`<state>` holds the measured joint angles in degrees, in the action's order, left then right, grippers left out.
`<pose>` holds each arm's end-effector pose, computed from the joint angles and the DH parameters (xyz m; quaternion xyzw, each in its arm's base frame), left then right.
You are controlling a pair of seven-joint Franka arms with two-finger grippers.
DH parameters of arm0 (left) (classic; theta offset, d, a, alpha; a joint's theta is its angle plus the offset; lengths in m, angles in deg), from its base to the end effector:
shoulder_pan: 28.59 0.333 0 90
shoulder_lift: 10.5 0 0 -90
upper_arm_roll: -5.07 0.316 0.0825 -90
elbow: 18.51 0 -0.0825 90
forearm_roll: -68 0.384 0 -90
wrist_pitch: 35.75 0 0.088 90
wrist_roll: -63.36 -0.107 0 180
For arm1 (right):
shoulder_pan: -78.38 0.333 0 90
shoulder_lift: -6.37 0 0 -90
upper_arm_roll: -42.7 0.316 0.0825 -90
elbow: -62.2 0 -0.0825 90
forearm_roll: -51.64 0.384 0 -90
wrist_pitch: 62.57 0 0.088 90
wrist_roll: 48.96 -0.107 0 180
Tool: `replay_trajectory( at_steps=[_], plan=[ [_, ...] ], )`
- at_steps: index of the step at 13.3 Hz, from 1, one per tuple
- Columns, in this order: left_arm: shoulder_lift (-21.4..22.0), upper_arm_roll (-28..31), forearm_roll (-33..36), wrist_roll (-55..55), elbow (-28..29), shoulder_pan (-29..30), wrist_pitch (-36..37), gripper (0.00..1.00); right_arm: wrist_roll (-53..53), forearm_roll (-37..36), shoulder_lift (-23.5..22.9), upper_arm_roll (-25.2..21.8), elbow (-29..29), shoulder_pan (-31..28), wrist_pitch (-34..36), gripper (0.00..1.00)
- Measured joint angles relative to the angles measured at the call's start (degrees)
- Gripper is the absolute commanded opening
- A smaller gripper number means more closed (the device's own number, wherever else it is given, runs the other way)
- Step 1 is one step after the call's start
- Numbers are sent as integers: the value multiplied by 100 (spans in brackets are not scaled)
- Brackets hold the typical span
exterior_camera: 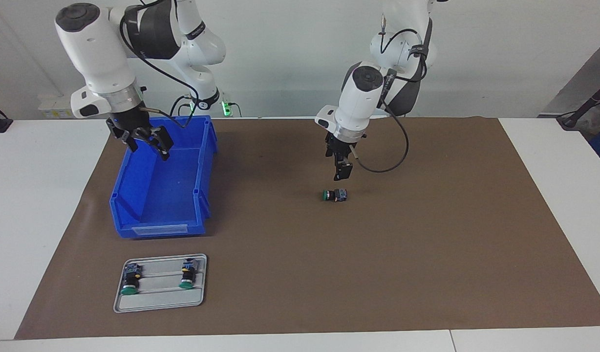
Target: Place and press button with both arms
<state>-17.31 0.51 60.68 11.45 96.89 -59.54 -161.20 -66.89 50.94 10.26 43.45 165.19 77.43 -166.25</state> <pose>0.4719 -0.3412 0.4008 0.7457 -0.6632 0.0362 0.0531 0.5493 -0.0027 0.5750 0.9869 -0.1562 0.0405 0.0002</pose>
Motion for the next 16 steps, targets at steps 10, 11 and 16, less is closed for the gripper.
replay_trajectory(
  at_steps=[10,11,16],
  plan=[
    [-819,21,412,-9,37,-178,-520,100,740,-76,-545,87,-1280,24,1135,100],
    [-839,22,422,-9,37,-178,-545,100,756,-77,-560,93,-1266,40,1200,100],
    [-992,29,437,-9,117,-178,-1019,100,1051,-78,-433,92,-1172,51,1587,100]
  ],
)
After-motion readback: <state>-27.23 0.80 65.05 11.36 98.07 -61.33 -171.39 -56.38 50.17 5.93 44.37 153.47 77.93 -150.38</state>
